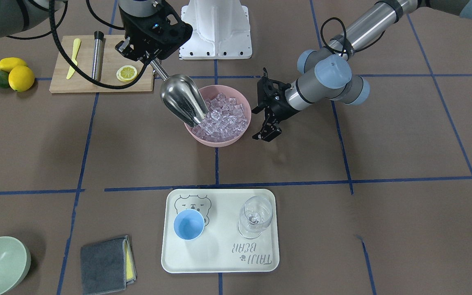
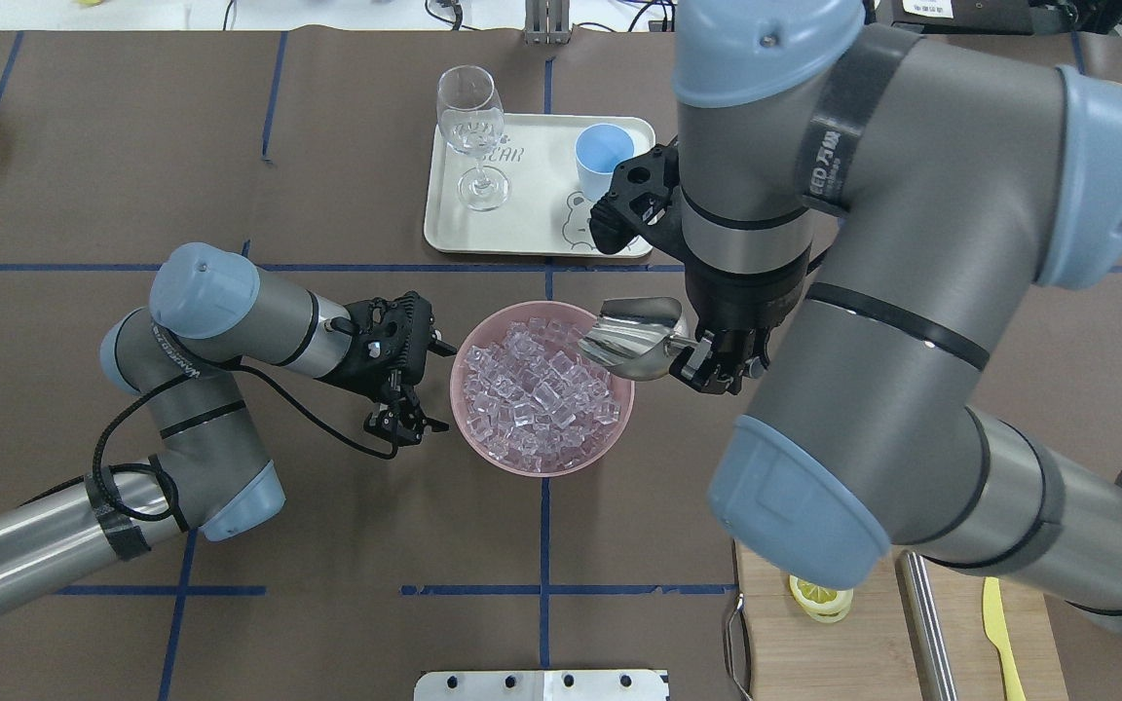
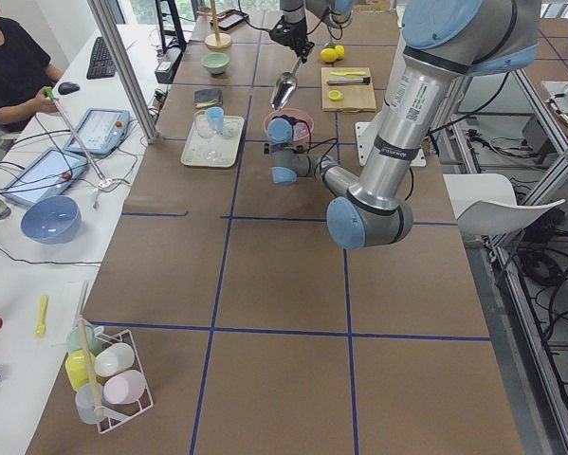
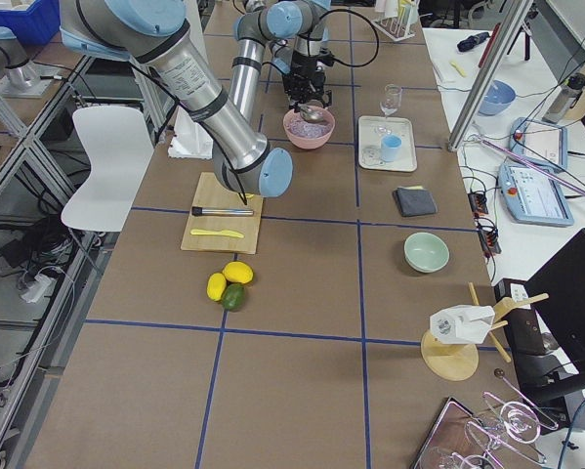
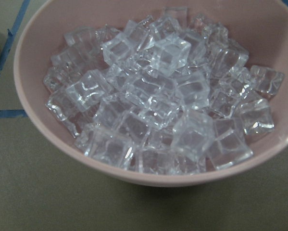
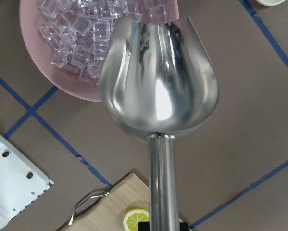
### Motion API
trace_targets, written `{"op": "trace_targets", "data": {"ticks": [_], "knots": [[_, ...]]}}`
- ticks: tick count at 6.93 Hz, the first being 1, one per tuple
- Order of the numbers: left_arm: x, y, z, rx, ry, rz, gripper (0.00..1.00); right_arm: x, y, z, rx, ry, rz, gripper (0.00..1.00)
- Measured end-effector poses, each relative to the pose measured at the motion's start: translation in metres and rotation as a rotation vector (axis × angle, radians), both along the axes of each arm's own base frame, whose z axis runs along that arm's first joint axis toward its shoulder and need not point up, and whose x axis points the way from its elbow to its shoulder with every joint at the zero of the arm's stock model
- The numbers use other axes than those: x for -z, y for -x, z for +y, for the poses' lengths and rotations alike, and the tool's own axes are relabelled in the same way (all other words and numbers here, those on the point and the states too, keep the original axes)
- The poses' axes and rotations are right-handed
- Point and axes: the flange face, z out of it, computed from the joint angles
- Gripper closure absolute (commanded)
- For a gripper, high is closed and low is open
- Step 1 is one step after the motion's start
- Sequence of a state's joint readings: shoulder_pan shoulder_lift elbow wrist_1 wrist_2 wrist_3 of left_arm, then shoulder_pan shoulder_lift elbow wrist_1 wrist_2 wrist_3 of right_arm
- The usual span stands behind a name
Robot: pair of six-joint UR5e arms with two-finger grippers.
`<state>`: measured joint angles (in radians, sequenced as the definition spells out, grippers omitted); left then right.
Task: Put ice in cup with scoop
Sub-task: 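Lift the scoop and carry it over the pink bowl with the right gripper, then dip the scoop into the ice cubes with the right gripper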
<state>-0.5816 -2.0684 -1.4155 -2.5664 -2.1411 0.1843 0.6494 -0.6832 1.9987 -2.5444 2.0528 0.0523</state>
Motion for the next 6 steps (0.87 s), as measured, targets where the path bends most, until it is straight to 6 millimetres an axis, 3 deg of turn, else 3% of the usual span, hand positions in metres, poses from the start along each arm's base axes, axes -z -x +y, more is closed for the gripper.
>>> {"op": "trace_targets", "data": {"ticks": [3, 6], "knots": [[0.006, -0.003, 0.001, 0.0, 0.011, 0.008, 0.0, 0.021, 0.015, -0.013, 0.195, -0.11, 0.13, 1.0], [0.009, -0.005, 0.001, -0.001, 0.015, 0.013, 0.0, 0.015, 0.034, 0.005, 0.315, -0.182, 0.193, 1.0]]}}
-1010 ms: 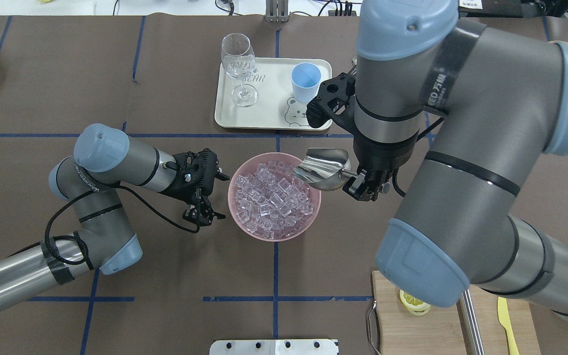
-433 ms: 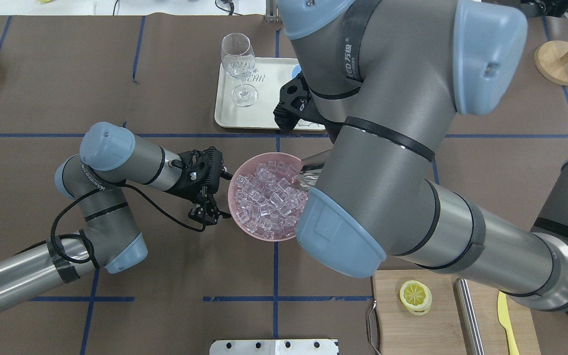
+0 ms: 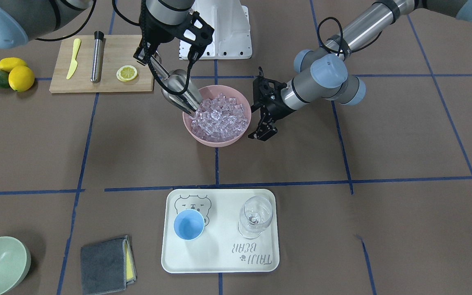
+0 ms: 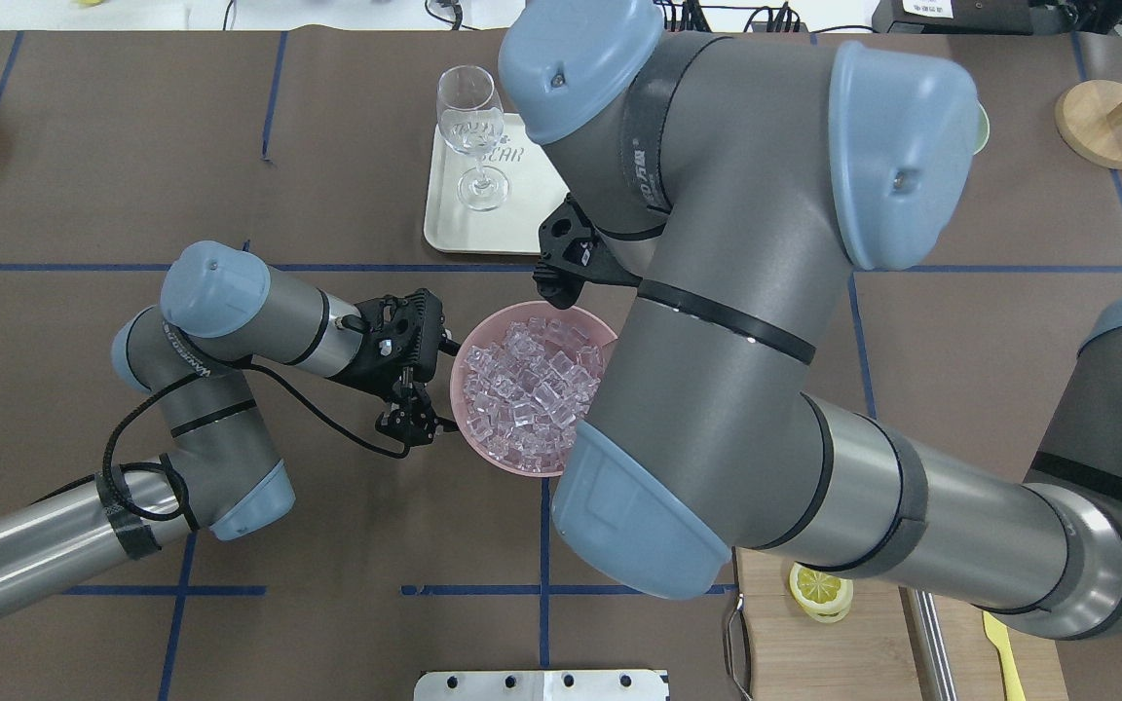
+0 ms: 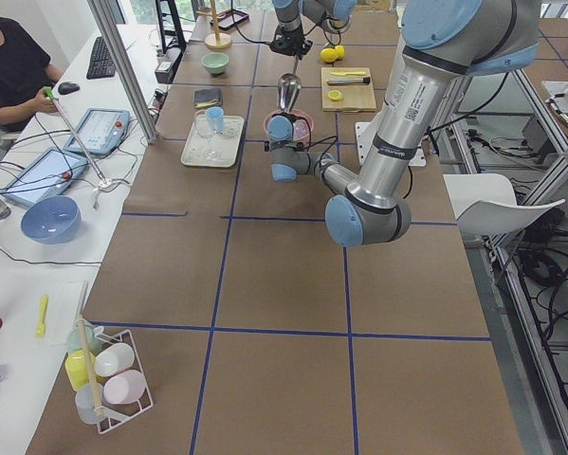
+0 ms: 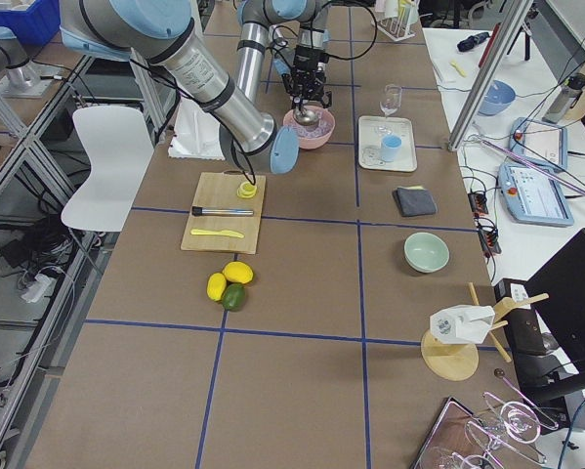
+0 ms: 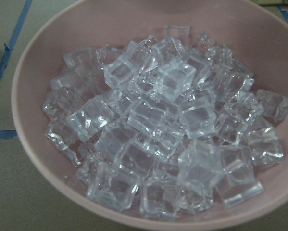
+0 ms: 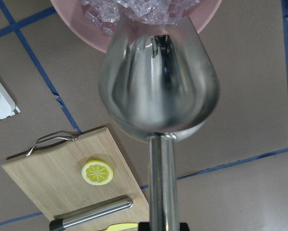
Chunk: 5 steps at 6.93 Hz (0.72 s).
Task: Put ice in cup with scoop
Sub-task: 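Dip the scoop into the ice cubes with the right gripper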
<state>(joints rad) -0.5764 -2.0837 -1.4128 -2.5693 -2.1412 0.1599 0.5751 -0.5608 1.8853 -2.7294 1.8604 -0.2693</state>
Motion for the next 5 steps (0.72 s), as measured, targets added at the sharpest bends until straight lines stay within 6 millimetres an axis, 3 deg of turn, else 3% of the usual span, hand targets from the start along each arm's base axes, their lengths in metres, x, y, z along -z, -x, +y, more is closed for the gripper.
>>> {"op": "trace_targets", "data": {"ticks": [5], "knots": [[0.001, -0.002, 0.002, -0.001, -0.003, 0.004, 0.0, -0.007, 0.034, 0.015, 0.066, -0.008, 0.045, 1.0]]}}
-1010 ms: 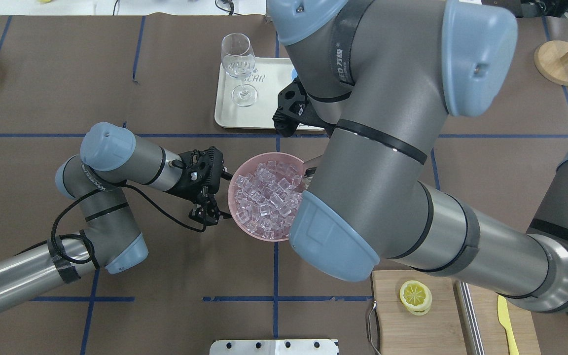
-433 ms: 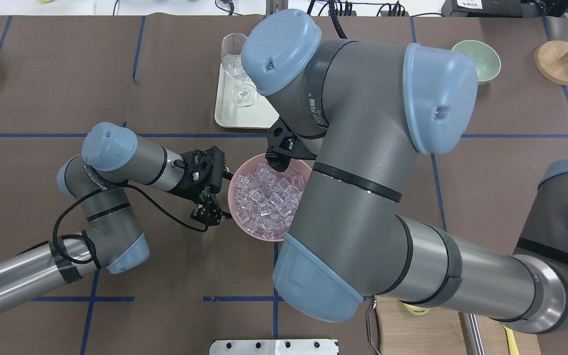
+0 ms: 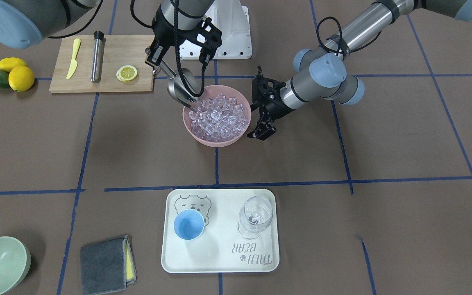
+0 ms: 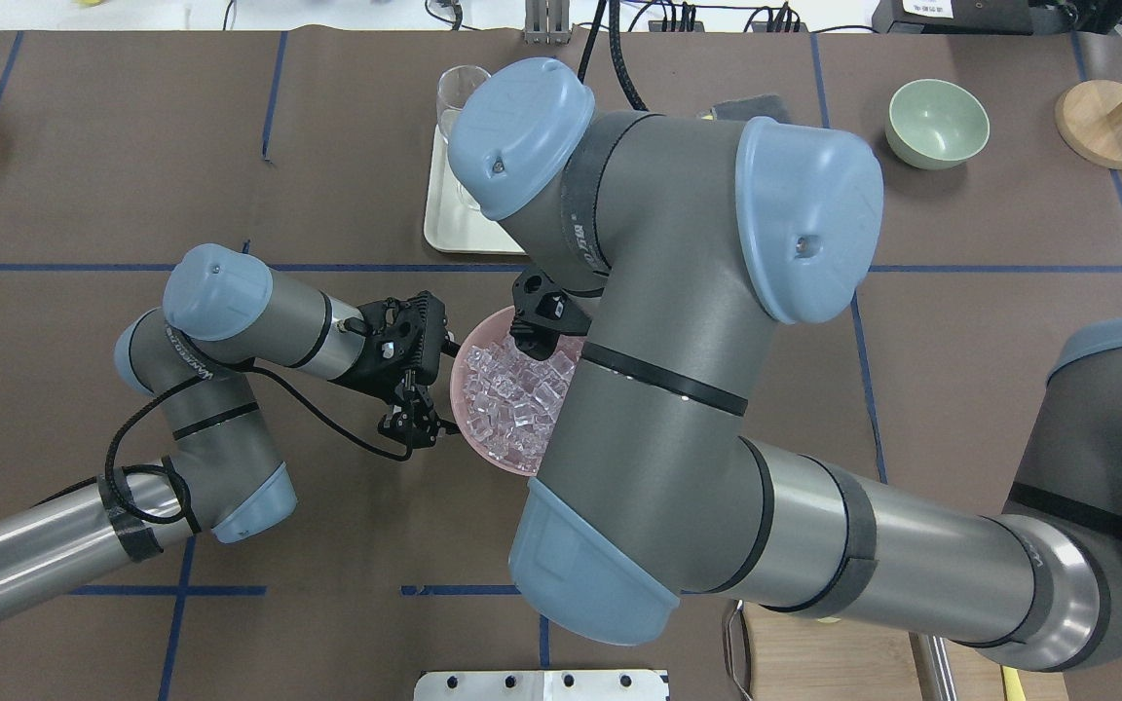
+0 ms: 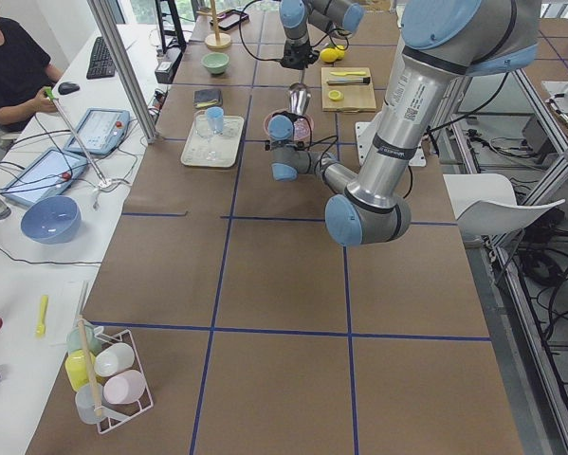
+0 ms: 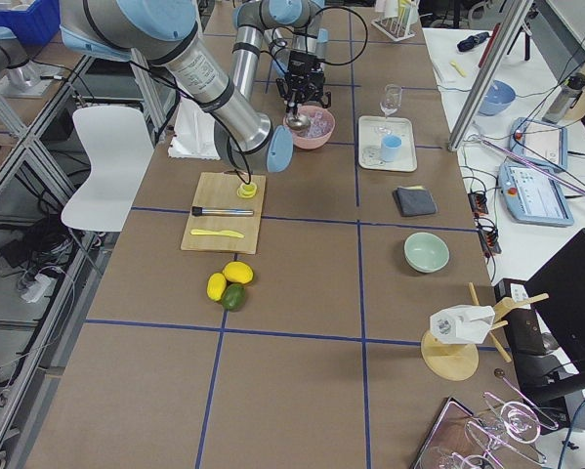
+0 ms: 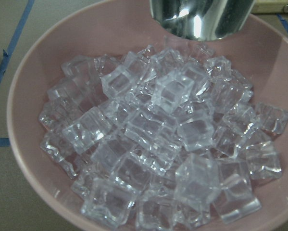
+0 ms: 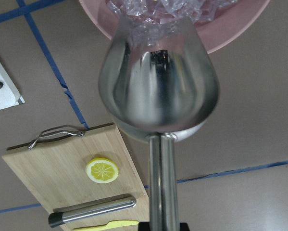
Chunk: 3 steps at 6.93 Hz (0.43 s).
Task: Put ice in cup with scoop
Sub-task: 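Dip the scoop into the ice cubes with the right gripper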
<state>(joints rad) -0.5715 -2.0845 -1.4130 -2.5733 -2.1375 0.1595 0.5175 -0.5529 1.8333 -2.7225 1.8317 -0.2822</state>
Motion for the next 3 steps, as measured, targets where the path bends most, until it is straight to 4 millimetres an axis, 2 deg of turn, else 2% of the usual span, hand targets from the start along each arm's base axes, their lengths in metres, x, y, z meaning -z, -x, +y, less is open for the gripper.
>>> {"op": "trace_targets", "data": {"ticks": [3], "knots": [[-0.001, 0.001, 0.0, 0.001, -0.001, 0.0, 0.0, -0.009, 0.019, -0.002, -0.026, 0.017, -0.013, 1.0]]}}
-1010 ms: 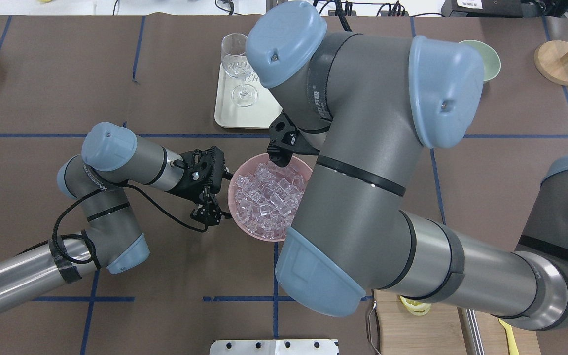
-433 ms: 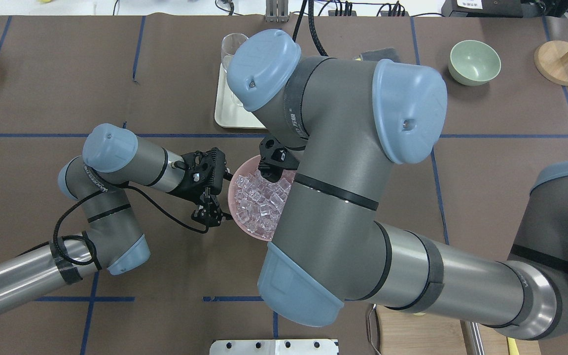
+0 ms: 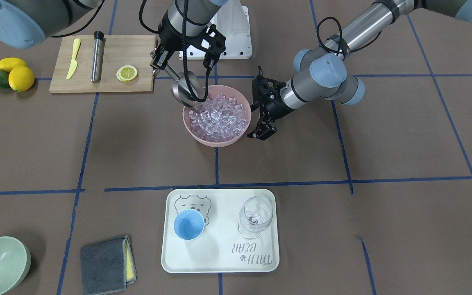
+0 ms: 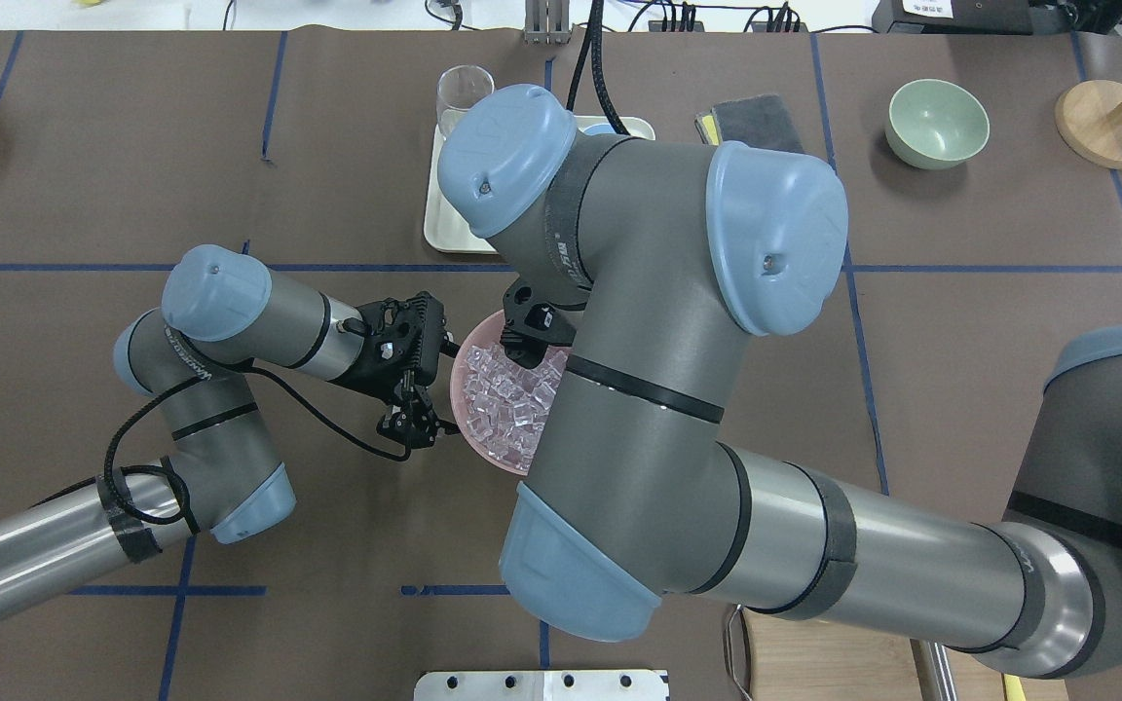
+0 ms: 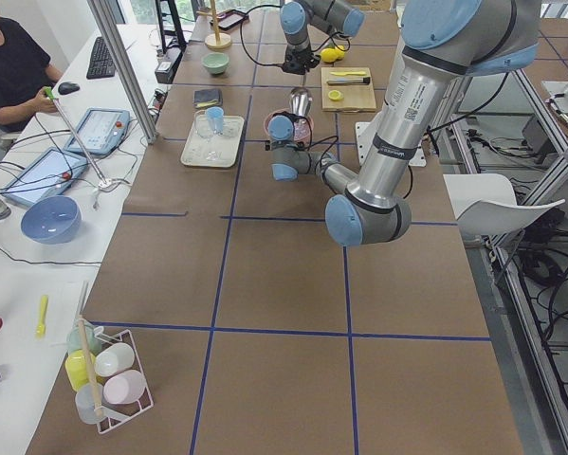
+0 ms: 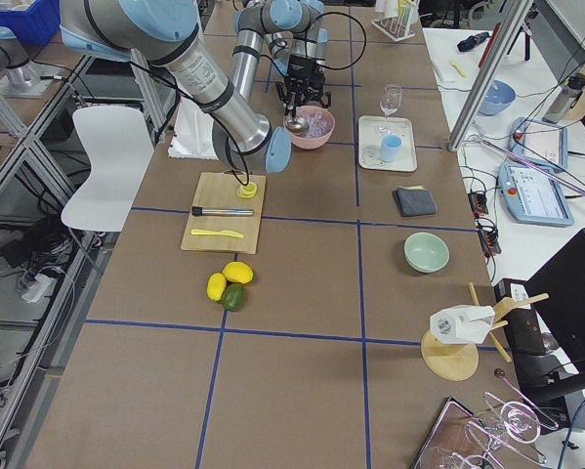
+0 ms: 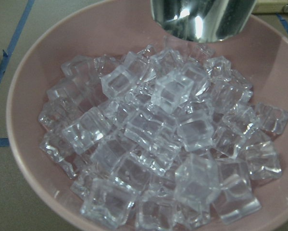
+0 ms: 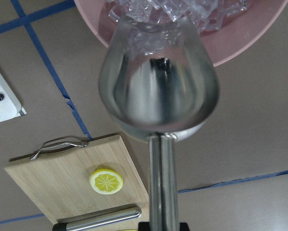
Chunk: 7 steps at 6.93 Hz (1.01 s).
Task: Put ice in cup with scoop
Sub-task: 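Dip the scoop into the ice cubes with the right gripper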
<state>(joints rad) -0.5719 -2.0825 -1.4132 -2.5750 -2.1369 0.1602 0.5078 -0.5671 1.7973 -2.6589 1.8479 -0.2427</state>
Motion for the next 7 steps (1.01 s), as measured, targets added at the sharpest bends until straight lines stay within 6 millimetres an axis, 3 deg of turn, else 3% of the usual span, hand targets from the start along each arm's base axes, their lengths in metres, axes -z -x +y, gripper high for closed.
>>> {"op": "trace_targets", "data": {"ticks": [4, 7], "knots": [[0.0, 0.0, 0.0, 0.0, 0.0, 0.001, 0.0, -0.037, 0.021, -0.007, -0.073, 0.048, -0.082, 1.0], [0.001, 0.0, 0.0, 0.0, -0.001, 0.002, 0.0, -0.071, 0.008, -0.001, -0.099, 0.068, -0.166, 1.0]]}}
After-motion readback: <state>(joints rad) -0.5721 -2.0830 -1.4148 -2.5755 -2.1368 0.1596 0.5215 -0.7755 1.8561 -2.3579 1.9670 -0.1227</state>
